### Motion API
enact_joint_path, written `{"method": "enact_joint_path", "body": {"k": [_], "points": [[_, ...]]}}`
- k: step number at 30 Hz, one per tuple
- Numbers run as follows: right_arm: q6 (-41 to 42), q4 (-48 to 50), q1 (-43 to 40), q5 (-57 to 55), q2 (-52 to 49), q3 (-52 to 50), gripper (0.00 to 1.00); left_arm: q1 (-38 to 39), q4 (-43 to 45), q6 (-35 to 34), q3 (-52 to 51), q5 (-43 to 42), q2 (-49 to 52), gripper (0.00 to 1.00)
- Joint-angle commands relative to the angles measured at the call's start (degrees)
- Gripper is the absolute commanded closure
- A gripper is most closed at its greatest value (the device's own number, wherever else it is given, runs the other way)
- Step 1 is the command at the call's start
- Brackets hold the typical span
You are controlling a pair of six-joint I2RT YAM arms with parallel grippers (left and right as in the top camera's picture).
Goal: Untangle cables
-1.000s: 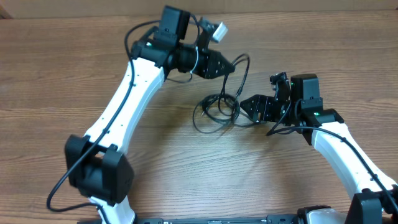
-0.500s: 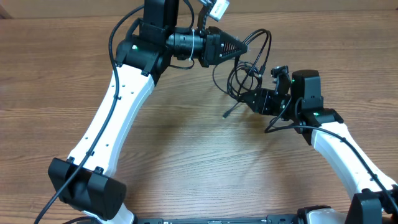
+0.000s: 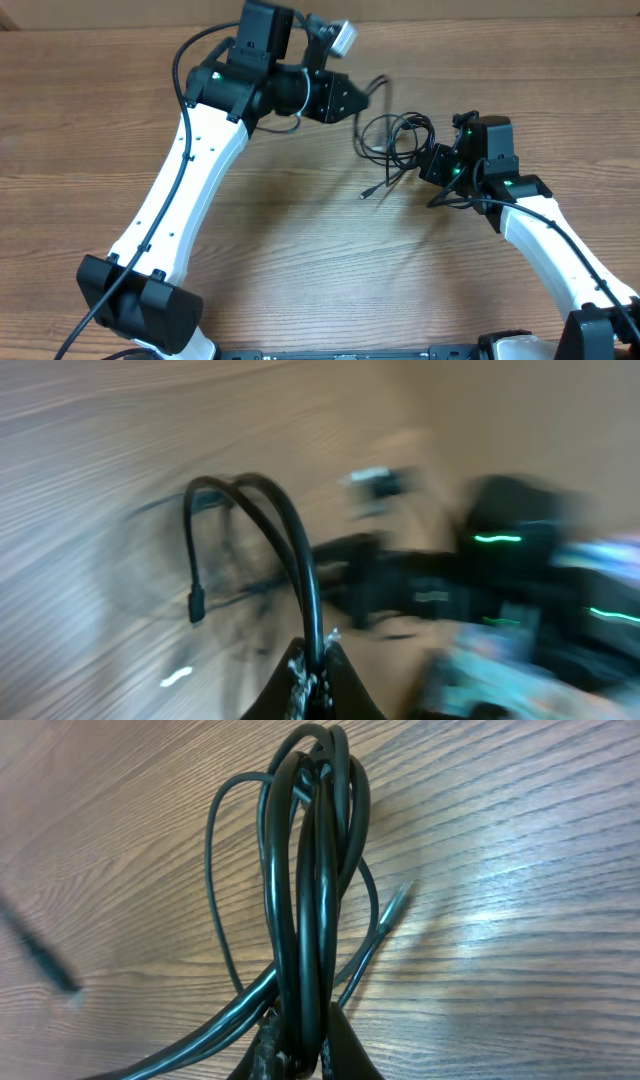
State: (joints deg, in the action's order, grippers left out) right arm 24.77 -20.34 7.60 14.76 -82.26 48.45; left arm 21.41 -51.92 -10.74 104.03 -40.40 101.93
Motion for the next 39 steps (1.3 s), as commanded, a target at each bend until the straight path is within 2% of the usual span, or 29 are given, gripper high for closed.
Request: {"method": "enact_joint_path", "body": {"k": [1,3,4,5,6,7,8,11,16,23,30,33,36,38,39], "points": [[-3.54,0.48,-0.04,5.09,1.75,2.97,0.96,0.00,-4.22,3.02,0.44,22.10,-0.63,0.96],[-5.57,0.44,-0.04,10.69,2.95,5.49,0.96,0.00,-6.08,3.04,0.20,22.97,-0.17,0.96],[-6.54,0.22,-0.04,12.90,3.61,7.06,0.96,0.00,-6.67,3.04,0.20,22.88,0.13,0.92],[-7.34,0.04,-0.02,14.73,4.13,8.52,0.96,0.00,-6.82,3.04,0.20,22.82,0.46,0.77],[-7.54,-0.22,-0.02,16.74,4.70,10.08,0.96,0.07,-6.78,3.02,0.20,22.80,0.70,0.56],[-7.54,-0.39,-0.02,18.34,5.09,11.13,0.96,0.07,-6.58,3.02,0.20,22.77,0.96,0.43],[-8.66,-0.39,-0.02,23.61,5.86,13.05,0.96,0.02,-6.08,3.02,0.20,22.80,1.42,0.35],[-8.76,-0.94,0.46,26.58,6.40,13.62,0.96,-0.02,-5.42,3.04,0.20,22.84,1.55,0.22],[-8.81,-4.94,0.55,26.64,6.32,13.62,0.96,-0.02,-3.21,3.02,0.20,22.80,1.57,0.21],[-8.79,-3.87,0.55,37.77,6.32,13.62,0.96,0.00,-1.03,3.02,0.20,19.12,1.60,0.21],[-8.72,2.47,0.55,48.50,6.32,13.62,0.96,-0.07,-1.66,3.02,0.20,17.51,2.84,0.26],[-8.48,5.18,0.55,49.83,6.34,13.62,0.96,-0.07,-2.25,3.02,0.20,16.63,3.87,0.27],[-8.31,6.67,0.55,49.86,6.34,13.62,0.96,-0.07,-2.16,3.08,0.20,12.57,4.98,0.32],[-7.72,7.56,0.55,49.86,6.34,13.62,0.96,-0.13,-2.03,3.08,0.20,9.99,5.62,0.41],[-6.51,8.46,0.55,49.86,6.34,13.62,0.96,-0.15,-2.03,3.08,0.20,8.94,5.81,0.49]]}}
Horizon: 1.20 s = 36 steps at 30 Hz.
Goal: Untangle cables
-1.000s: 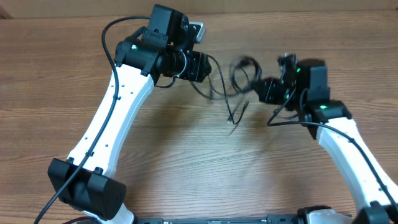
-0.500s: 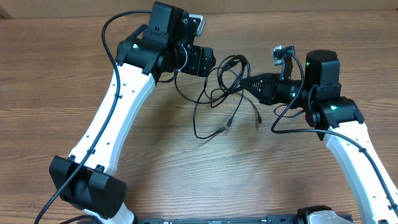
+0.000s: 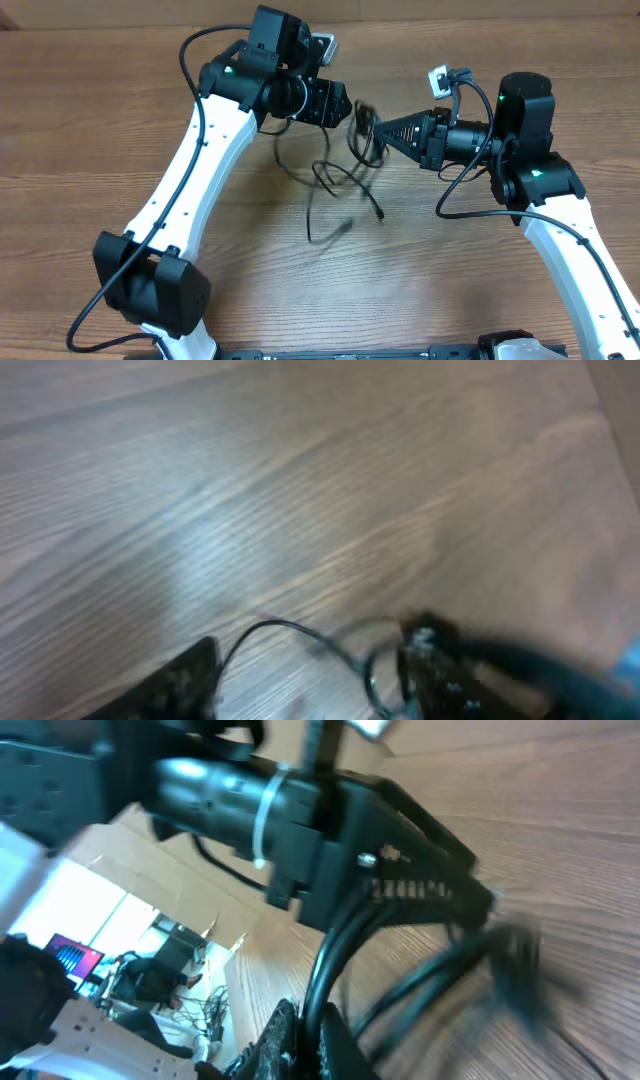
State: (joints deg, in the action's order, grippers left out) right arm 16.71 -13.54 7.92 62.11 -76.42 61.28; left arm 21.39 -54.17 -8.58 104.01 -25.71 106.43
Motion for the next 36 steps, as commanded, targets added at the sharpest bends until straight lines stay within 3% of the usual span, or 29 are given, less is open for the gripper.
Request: {"method": "enact_joint_path", "body": {"k": [1,6,10,13,16,18,19,20,23,27,28,31,34,36], "points": [[2.47,2.58,0.22,2.54,0.50,0.79,0.96,-0.15,0.22,0.92,0.22,-6.45,1.53,0.52],[4.72,8.87,0.22,2.91,0.50,0.79,0.96,-0.15,0.02,0.94,0.22,-8.81,1.86,0.53],[4.66,6.64,0.22,-1.36,0.48,0.79,0.96,-0.17,-0.04,1.44,0.22,-8.26,1.86,0.86],[4.44,-0.57,0.22,-11.69,0.48,0.76,0.96,-0.46,-0.61,2.19,0.22,-6.56,1.86,0.96],[3.82,-10.73,0.22,-26.95,0.44,0.72,0.76,-0.48,-2.71,2.19,0.22,-2.27,1.86,0.96],[1.33,-20.13,0.22,-38.14,0.33,0.72,0.73,-0.46,-4.81,2.21,0.22,0.11,1.86,0.66],[-0.37,-22.51,0.22,-39.01,0.33,0.72,0.65,-0.46,-5.64,2.21,0.22,0.22,1.86,0.53],[-2.05,-25.70,0.22,-38.86,0.33,0.72,0.53,-0.46,-6.40,2.21,0.22,0.22,1.86,0.47],[-1.99,-32.89,0.22,-37.99,0.33,0.72,0.48,-0.28,-9.68,2.27,0.22,0.22,1.90,0.42],[-1.20,-42.95,0.22,-35.47,0.33,0.68,0.47,0.28,-14.38,1.01,-0.35,-0.31,2.05,0.43],[0.61,-46.18,0.22,-35.50,0.33,0.61,0.36,0.61,-16.44,-2.12,-0.76,-0.94,2.05,0.43],[5.49,-51.54,0.22,-35.34,0.28,0.55,0.25,1.16,-18.73,-8.46,-1.77,-1.62,2.05,0.39],[7.39,-53.20,0.22,-32.94,0.28,0.55,0.00,1.73,-18.80,-14.36,-3.61,-3.52,2.05,0.32],[7.63,-52.72,0.22,-31.98,0.28,0.55,0.00,2.01,-17.73,-16.79,-5.38,-5.25,2.05,0.31]]}}
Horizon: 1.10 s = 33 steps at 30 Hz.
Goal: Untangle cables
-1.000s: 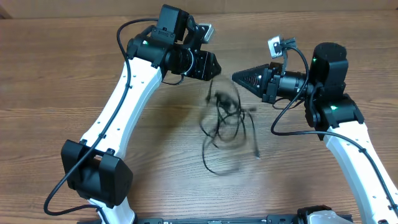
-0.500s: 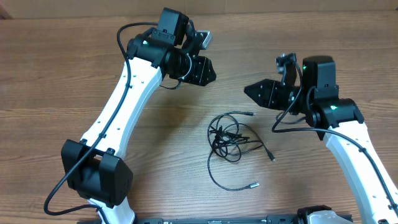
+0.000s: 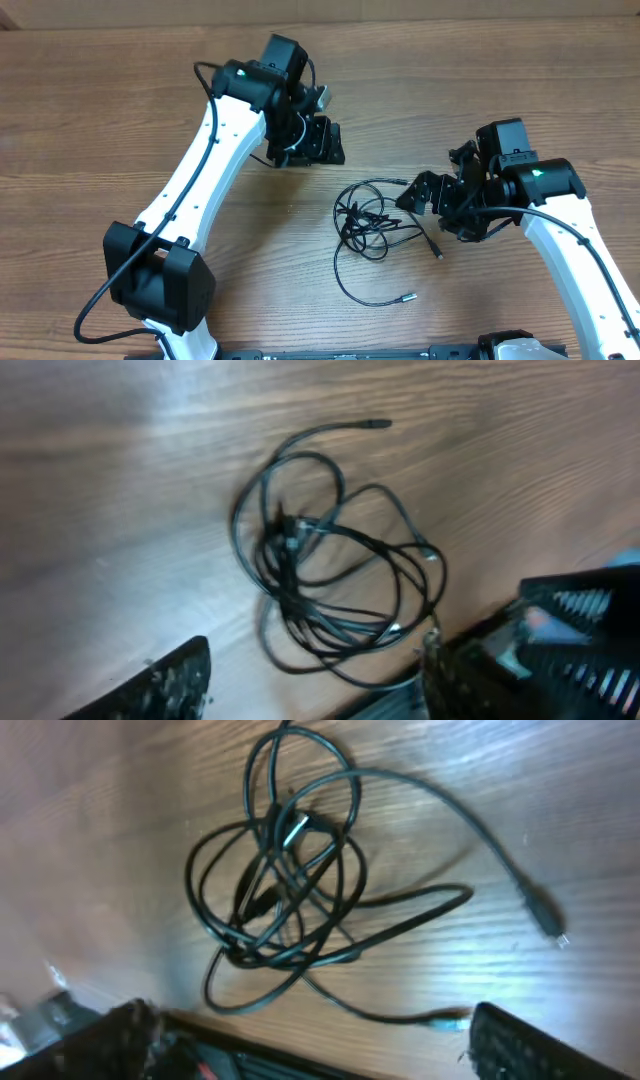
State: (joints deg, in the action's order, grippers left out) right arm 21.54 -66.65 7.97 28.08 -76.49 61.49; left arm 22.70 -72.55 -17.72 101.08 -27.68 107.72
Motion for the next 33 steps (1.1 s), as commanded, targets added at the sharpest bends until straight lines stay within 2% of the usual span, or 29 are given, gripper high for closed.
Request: {"method": "enact_joint_path", "body": {"k": [1,4,8,11,14,17,18,23,29,31,33], "points": [[3.39,0.70,0.17,1.92,0.33,0.33,0.00,0.92,1.57,-8.22,-3.67,-4.17,0.76,0.31],[9.99,2.89,0.17,1.33,0.24,-0.79,0.00,1.64,6.71,-12.41,-8.94,-8.94,0.76,0.31],[14.58,5.01,0.20,1.09,-0.04,-3.28,0.03,2.29,12.11,-17.49,-14.88,-11.47,0.76,0.33],[15.87,5.33,0.20,1.11,-0.04,-4.98,0.08,2.62,13.60,-18.53,-17.05,-10.86,0.76,0.32],[16.48,5.51,0.20,0.98,-0.04,-6.49,0.08,2.86,15.26,-18.93,-18.73,-10.54,0.76,0.30],[17.94,6.43,0.20,0.92,-0.04,-8.20,0.09,3.30,19.19,-22.18,-21.90,-9.42,0.76,0.31],[18.18,7.50,0.24,0.92,-0.04,-8.96,0.13,3.67,21.53,-24.06,-23.71,-9.46,0.76,0.33],[19.21,10.54,0.24,0.96,-0.13,-10.56,0.20,5.14,25.11,-26.75,-26.47,-11.41,0.76,0.34],[19.19,11.50,0.24,0.96,-0.13,-10.56,0.24,6.23,25.24,-27.58,-26.80,-12.87,0.76,0.34],[19.19,11.54,0.50,0.94,-0.13,-10.56,0.30,6.21,25.29,-27.58,-26.80,-12.35,0.76,0.37],[19.19,11.72,1.20,0.94,-0.13,-10.56,0.34,6.21,25.33,-27.58,-26.80,-11.15,0.76,0.50]]}}
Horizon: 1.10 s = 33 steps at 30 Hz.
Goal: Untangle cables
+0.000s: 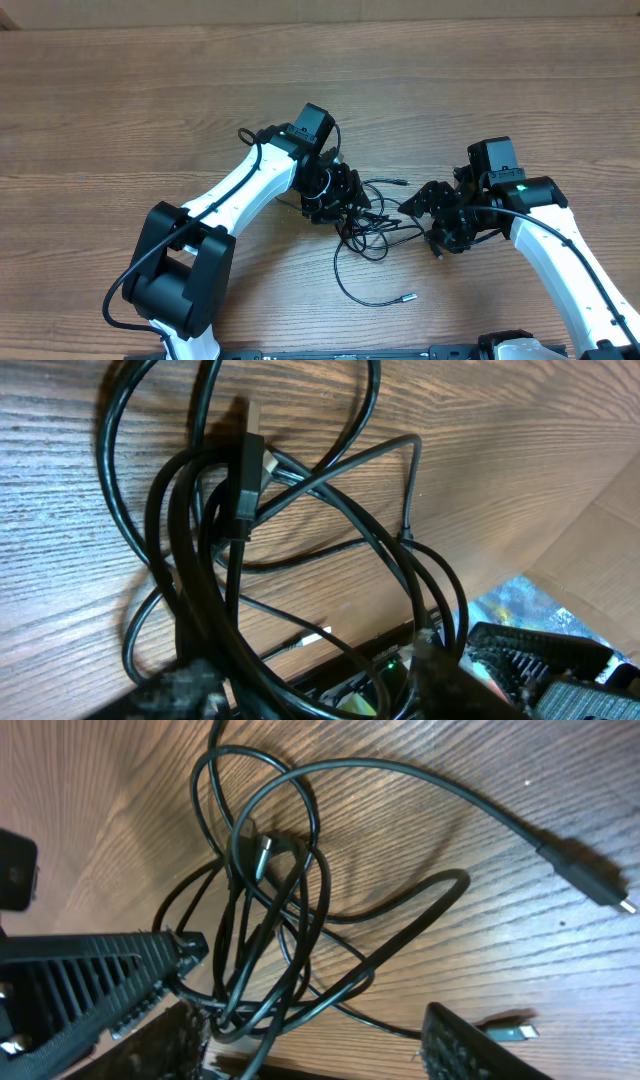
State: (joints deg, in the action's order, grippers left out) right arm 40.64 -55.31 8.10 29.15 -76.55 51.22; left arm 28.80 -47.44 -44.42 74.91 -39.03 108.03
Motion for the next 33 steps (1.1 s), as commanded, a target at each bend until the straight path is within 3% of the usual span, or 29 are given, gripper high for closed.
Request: {"method": "enact_joint_path", "body": {"k": [1,3,4,9,14,22,29,33], "points": [[0.11,0.46,1.64,-0.13,-0.07,-0.28,0.34,0.11,0.35,-1.09,-0.63,1.25,0.46,0.58],[0.11,1.11,3.23,-0.17,-0.07,-0.28,0.34,0.11,1.57,-1.49,-0.63,2.45,0.46,0.76],[0.55,1.99,4.52,-0.50,-0.07,-0.28,0.35,0.13,3.08,-1.49,-0.61,2.12,0.46,0.96],[6.29,4.68,8.87,-4.04,-0.07,-0.28,0.36,0.20,7.23,-1.49,-0.55,1.51,0.46,0.96],[9.11,7.26,11.65,-4.28,-0.09,-0.28,0.44,-0.13,9.25,-1.49,-0.35,0.37,0.39,0.96],[9.03,7.54,15.13,-9.84,-0.09,-0.28,0.44,-0.28,13.22,-1.95,-0.07,-4.42,0.39,0.96],[7.58,7.10,15.21,-15.72,-0.09,-0.28,0.56,-0.98,17.18,-1.88,0.55,-8.37,0.22,0.96],[7.63,8.90,15.21,-18.64,-0.09,-0.28,0.56,-1.14,17.75,-1.90,1.46,-11.74,0.07,0.96]]}}
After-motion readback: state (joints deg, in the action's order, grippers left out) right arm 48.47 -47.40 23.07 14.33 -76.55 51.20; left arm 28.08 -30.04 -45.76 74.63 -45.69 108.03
